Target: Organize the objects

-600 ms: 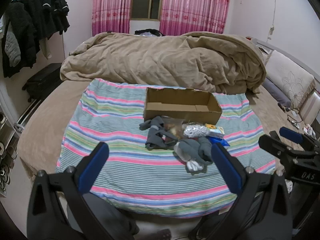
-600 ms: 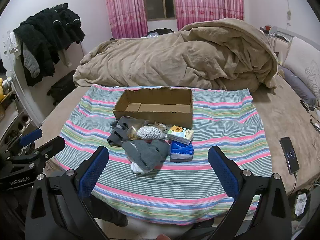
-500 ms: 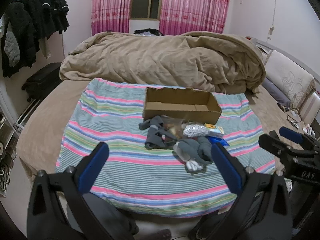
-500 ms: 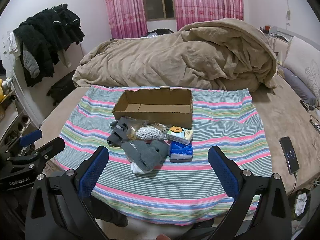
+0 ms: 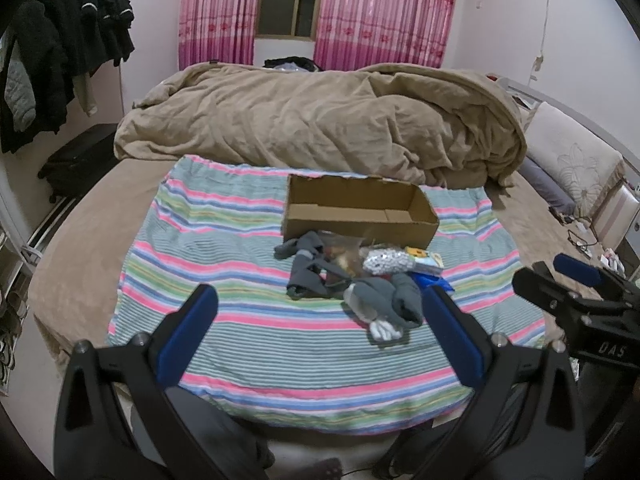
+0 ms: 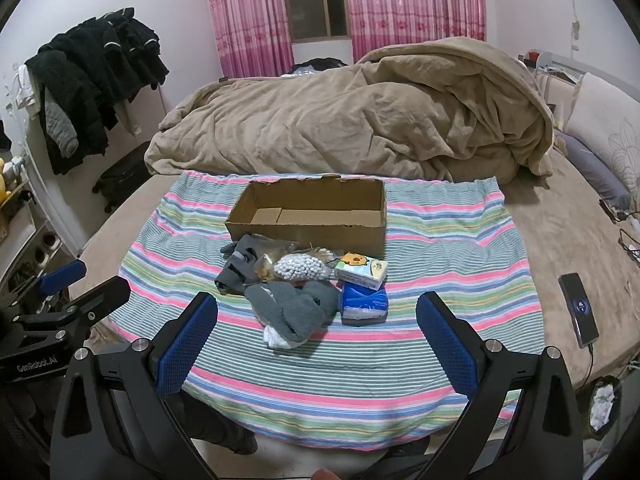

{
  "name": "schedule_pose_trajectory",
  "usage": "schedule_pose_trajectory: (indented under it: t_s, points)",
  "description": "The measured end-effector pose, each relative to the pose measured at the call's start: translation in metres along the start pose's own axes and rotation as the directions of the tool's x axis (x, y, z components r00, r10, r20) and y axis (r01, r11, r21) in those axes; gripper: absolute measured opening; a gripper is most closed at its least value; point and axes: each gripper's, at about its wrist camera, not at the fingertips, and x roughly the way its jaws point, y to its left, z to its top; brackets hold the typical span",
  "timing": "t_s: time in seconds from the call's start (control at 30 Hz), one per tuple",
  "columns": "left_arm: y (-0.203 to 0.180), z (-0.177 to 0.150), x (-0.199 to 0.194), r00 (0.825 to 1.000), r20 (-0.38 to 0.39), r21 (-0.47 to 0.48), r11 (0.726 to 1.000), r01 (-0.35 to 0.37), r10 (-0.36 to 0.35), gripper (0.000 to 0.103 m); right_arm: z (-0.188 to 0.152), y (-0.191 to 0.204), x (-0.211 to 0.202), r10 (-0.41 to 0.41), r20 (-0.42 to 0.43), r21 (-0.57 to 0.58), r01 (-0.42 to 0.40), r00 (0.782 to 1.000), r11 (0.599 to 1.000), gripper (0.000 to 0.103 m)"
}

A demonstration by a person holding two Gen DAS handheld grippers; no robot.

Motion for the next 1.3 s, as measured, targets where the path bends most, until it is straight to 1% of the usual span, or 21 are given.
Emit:
schedule_pose_trajectory:
  t_s: [1.3]
  points:
    - [0.0042, 0.0046, 0.0023, 1.000, -0.001, 0.008, 1.000, 0.009, -0.009, 0.102, -0.0001, -0.0007, 0.0015, -0.002, -0.002, 0.000, 0.002, 1.000, 1.000, 0.101]
